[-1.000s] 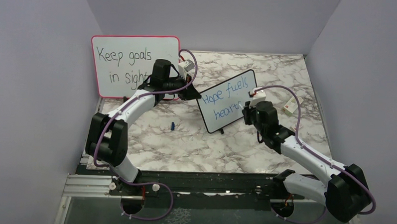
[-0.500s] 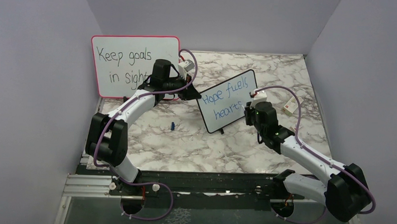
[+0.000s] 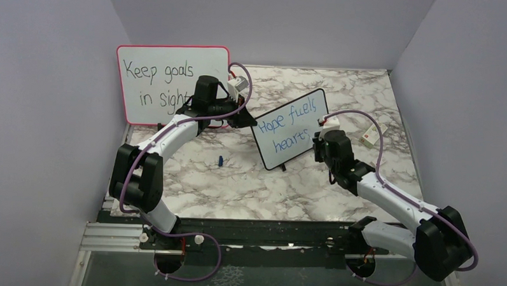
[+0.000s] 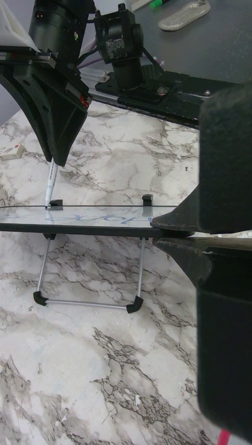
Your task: Write a sentence on the whiteboard
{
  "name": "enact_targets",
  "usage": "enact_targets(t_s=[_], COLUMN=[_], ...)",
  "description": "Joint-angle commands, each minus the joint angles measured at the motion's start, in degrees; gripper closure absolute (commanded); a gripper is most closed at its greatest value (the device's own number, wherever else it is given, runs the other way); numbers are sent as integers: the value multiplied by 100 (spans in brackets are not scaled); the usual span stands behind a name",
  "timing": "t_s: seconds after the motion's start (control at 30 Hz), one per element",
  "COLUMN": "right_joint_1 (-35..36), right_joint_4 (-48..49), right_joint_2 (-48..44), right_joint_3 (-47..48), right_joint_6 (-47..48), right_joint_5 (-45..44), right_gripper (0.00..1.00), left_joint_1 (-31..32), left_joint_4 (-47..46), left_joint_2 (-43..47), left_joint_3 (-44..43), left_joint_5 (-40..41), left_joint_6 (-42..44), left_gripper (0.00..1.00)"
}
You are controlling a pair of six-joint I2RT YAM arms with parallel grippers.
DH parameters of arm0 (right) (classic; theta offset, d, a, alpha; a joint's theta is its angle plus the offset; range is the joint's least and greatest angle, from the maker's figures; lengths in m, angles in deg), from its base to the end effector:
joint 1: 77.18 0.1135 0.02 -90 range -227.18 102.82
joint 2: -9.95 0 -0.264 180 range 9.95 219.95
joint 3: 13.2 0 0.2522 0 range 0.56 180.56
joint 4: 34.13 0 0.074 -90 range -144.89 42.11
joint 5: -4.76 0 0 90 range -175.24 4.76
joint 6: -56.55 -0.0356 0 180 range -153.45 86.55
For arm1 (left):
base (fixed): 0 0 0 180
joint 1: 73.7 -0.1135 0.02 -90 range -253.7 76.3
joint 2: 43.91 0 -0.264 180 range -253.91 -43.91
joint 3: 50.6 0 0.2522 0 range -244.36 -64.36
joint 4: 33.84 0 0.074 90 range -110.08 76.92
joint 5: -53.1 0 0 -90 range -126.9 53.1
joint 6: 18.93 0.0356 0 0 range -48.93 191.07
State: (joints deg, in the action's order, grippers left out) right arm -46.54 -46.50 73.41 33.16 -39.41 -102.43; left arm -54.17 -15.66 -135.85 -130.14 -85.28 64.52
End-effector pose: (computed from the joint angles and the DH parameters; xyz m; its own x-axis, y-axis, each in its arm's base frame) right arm 0.2094 0.1118 0.2224 -0.4486 -0.1504 -0.8810 -0.2201 0.9740 -0.0542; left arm 0.3297 -0.1452 0.2735 -0.5709 0.1221 -0.8119 0.7685 0.4275 -0.4760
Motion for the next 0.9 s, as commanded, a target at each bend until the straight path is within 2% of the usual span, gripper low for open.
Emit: enact_targets(t_s=[0.0,0.47,0.87], right_joint_1=[-31,-27,-31], right_joint_4=[-129,-44,17], right_joint_2=[140,9,-406], right_joint_3=[35,60,-30], right_joint_6=[-8,102,-8], right_joint_5=[355,995,594], right_gripper=[99,99,99], left_joint_1=[110,113,113], left_joint_4=[489,488,489], left_joint_2=[-194,-184,-175], left_joint_3=[83,87,92], left_joint_5=[240,237,250], left_joint_6=[313,320,313], left_gripper=[100,100,100])
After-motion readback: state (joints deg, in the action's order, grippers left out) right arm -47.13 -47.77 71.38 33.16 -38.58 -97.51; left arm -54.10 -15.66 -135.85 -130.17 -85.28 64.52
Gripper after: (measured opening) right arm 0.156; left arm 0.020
